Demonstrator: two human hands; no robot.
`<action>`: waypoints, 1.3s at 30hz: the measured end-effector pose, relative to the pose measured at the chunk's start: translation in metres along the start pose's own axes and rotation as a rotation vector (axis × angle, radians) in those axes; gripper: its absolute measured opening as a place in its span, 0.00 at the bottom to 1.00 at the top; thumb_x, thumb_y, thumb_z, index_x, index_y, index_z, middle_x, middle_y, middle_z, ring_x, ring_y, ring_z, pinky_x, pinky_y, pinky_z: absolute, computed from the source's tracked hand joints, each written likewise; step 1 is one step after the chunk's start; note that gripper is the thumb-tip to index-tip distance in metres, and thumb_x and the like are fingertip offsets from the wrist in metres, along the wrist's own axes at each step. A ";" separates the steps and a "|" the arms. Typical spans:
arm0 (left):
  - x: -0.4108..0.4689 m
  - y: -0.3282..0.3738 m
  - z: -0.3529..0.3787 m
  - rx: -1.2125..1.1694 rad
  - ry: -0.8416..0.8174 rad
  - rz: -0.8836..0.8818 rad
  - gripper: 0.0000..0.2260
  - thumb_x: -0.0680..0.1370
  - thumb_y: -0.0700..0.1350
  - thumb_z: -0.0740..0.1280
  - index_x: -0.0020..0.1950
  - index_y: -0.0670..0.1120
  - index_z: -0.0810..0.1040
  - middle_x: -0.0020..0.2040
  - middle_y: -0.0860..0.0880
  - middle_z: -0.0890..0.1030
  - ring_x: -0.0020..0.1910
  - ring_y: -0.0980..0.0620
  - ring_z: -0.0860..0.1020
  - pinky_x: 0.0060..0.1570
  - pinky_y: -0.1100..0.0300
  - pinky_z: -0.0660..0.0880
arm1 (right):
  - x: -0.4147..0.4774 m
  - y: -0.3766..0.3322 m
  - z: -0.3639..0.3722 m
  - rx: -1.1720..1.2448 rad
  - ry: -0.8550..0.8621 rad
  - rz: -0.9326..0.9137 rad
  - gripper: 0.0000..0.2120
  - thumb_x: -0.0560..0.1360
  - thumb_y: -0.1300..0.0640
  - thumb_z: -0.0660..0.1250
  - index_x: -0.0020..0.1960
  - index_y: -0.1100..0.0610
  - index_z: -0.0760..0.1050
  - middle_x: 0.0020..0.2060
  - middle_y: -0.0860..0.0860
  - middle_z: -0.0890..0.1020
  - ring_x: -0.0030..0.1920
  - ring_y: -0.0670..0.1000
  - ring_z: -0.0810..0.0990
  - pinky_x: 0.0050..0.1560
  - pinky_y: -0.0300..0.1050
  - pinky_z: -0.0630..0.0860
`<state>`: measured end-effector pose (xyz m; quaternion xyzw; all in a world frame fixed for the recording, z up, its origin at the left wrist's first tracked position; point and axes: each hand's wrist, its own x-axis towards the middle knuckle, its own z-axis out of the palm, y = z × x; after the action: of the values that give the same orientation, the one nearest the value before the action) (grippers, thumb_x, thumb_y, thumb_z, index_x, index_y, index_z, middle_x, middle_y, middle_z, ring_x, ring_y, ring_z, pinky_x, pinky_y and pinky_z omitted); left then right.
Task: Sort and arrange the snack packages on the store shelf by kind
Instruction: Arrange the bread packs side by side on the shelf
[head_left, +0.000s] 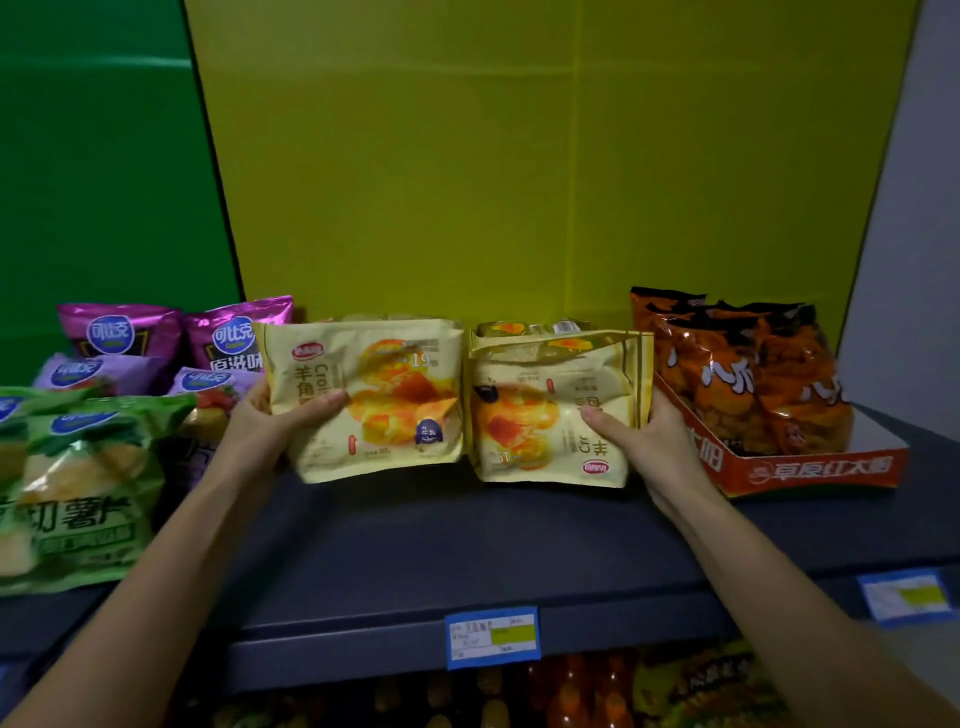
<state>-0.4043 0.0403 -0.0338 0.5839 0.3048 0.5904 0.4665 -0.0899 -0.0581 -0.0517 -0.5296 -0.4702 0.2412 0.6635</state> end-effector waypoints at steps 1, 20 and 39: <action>0.002 -0.006 -0.003 0.004 0.025 -0.013 0.12 0.69 0.35 0.72 0.48 0.47 0.78 0.35 0.54 0.86 0.32 0.58 0.83 0.31 0.63 0.80 | 0.005 0.003 0.001 0.033 -0.028 0.032 0.22 0.67 0.60 0.74 0.58 0.51 0.73 0.57 0.54 0.81 0.57 0.55 0.80 0.59 0.58 0.76; 0.030 -0.042 -0.019 0.073 -0.096 -0.074 0.38 0.46 0.52 0.83 0.53 0.42 0.79 0.45 0.46 0.86 0.43 0.49 0.84 0.39 0.57 0.81 | 0.062 0.023 -0.026 0.156 -0.127 0.233 0.22 0.70 0.74 0.65 0.61 0.59 0.69 0.47 0.53 0.81 0.47 0.51 0.79 0.46 0.44 0.76; 0.072 -0.084 0.000 0.398 0.152 -0.007 0.48 0.47 0.61 0.81 0.63 0.52 0.67 0.65 0.49 0.66 0.66 0.47 0.69 0.64 0.46 0.70 | 0.089 0.045 -0.006 0.171 -0.186 0.250 0.32 0.69 0.70 0.67 0.69 0.55 0.63 0.54 0.54 0.79 0.51 0.52 0.78 0.46 0.44 0.75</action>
<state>-0.3798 0.1378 -0.0803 0.6170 0.4519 0.5594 0.3197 -0.0372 0.0268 -0.0606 -0.5009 -0.4381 0.4089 0.6245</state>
